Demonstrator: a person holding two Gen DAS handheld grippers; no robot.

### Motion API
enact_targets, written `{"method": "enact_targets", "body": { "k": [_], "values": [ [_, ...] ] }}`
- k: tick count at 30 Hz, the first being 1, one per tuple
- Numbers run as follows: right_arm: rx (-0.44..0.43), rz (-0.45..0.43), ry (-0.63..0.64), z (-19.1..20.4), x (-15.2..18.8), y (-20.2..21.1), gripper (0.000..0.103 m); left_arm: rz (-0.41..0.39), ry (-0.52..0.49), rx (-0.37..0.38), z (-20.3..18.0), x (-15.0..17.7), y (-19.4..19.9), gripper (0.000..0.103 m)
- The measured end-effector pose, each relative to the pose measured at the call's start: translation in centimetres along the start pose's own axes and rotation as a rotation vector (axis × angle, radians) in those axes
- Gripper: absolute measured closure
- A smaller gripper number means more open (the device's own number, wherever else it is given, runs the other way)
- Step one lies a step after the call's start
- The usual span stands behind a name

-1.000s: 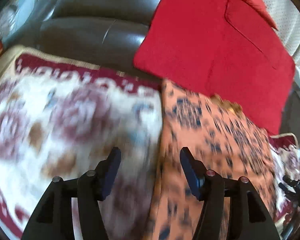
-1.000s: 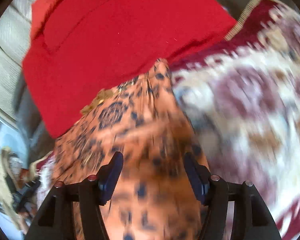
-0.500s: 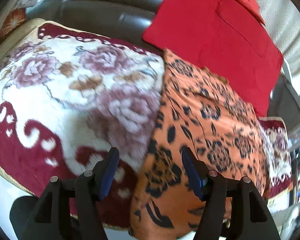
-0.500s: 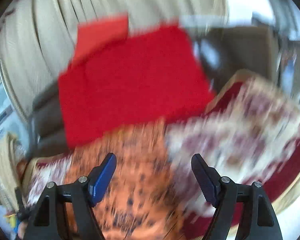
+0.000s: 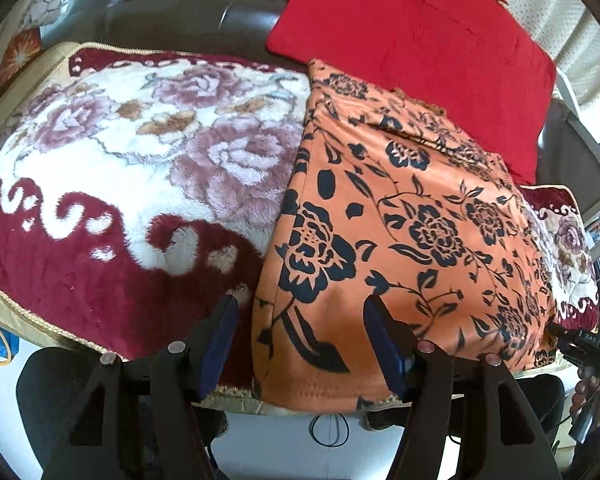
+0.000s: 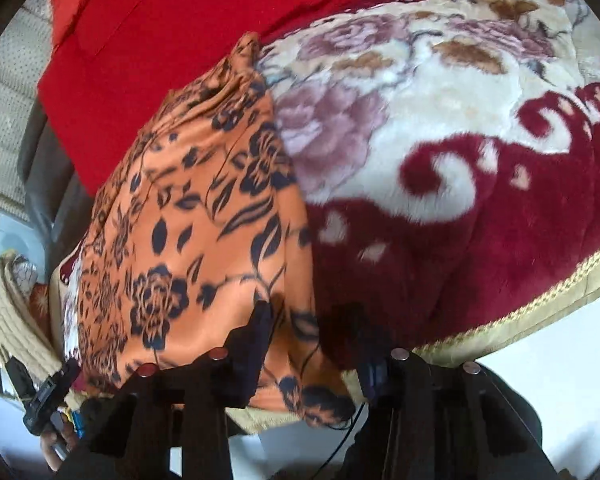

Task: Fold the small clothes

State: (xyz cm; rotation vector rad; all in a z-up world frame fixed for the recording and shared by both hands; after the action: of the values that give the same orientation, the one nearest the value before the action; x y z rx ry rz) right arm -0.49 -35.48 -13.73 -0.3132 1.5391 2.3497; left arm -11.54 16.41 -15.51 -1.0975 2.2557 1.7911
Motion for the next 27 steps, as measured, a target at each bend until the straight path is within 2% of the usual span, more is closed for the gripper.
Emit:
{"method": "enact_targets", "body": {
  "k": [5, 6, 7, 8, 9, 11, 14, 15, 17, 18, 19, 20, 21, 22, 23, 24, 25, 26, 27],
  "values": [
    [-0.015, 0.028, 0.014, 0.3, 0.6, -1.1, 0.060, 0.079, 0.014, -0.035, 0.8, 1.1, -2.2, 0.037],
    [-0.019, 0.032, 0.021, 0.5, 0.7, -1.2, 0.066, 0.091, 0.011, -0.037, 0.8, 1.2, -2.5, 0.040],
    [-0.026, 0.040, 0.030, 0.8, 0.8, -1.3, 0.071, 0.095, 0.010, -0.037, 0.8, 1.4, -2.6, 0.059],
    [-0.029, 0.046, 0.036, 0.9, 0.8, -1.3, 0.090, 0.094, 0.005, -0.047, 0.8, 1.4, -2.6, 0.073],
    [-0.037, 0.047, 0.040, 1.0, 0.5, -1.4, 0.096, 0.098, 0.001, -0.049, 0.8, 1.4, -2.5, 0.097],
    [-0.048, 0.024, 0.049, 1.4, 0.2, -0.2, 0.096, 0.095, 0.030, -0.008, 0.9, 1.2, -1.6, 0.097],
    [-0.083, -0.033, 0.054, 2.1, -0.4, 2.0, 0.096, 0.024, 0.016, 0.033, 0.4, 0.4, 0.9, 0.097],
    [-0.095, -0.037, 0.060, 2.2, -0.5, 2.2, 0.091, 0.016, 0.017, 0.033, 0.4, 0.3, 0.9, 0.097],
    [-0.104, -0.012, 0.065, 2.0, -0.3, 1.3, 0.090, 0.047, 0.024, 0.023, 0.8, 0.6, -0.4, 0.095],
    [-0.097, 0.024, 0.061, 1.7, 0.0, 0.4, 0.081, 0.089, 0.037, 0.008, 1.2, 1.1, -1.7, 0.094],
    [-0.092, 0.041, 0.065, 1.6, 0.4, -0.1, 0.072, 0.121, 0.049, -0.007, 1.5, 1.7, -2.5, 0.085],
    [-0.088, 0.050, 0.076, 1.6, 0.8, -0.6, 0.044, 0.121, 0.057, -0.007, 1.6, 1.9, -2.8, 0.082],
    [-0.085, 0.050, 0.078, 1.7, 0.8, -0.9, 0.029, 0.112, 0.056, -0.003, 1.4, 2.0, -2.8, 0.076],
    [-0.081, 0.053, 0.078, 1.9, 0.9, -1.4, 0.029, 0.104, 0.043, 0.003, 1.1, 2.0, -2.6, 0.065],
    [-0.084, 0.057, 0.083, 2.1, 1.1, -1.7, 0.031, 0.099, 0.013, 0.012, 0.5, 2.0, -2.5, 0.060],
    [-0.072, 0.056, 0.094, 2.2, 1.1, -1.9, 0.040, 0.092, -0.011, 0.004, 0.1, 2.1, -2.4, 0.059],
    [-0.046, 0.069, 0.098, 2.2, 1.1, -2.3, 0.055, 0.090, -0.037, -0.012, -0.1, 2.1, -2.5, 0.069],
    [-0.036, 0.085, 0.082, 1.9, 1.2, -2.6, 0.092, 0.095, -0.054, -0.030, -0.3, 2.1, -2.7, 0.088],
    [-0.053, 0.085, 0.060, 1.6, 1.1, -2.4, 0.094, 0.110, -0.043, -0.022, -0.2, 2.0, -2.8, 0.098]
  ]
}}
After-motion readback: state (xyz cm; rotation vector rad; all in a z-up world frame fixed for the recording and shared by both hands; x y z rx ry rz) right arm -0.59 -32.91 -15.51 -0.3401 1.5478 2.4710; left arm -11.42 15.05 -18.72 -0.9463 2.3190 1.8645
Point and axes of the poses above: each gripper's, at about its wrist camera, not at the fingertips, and y roughly against the way its jaws point, z to its left, x to its underside, the point moved 6 cm from there along -y, roughly the way its jaws point, and after that the axes turned 6 degrees about y, right-handed, at the moved point
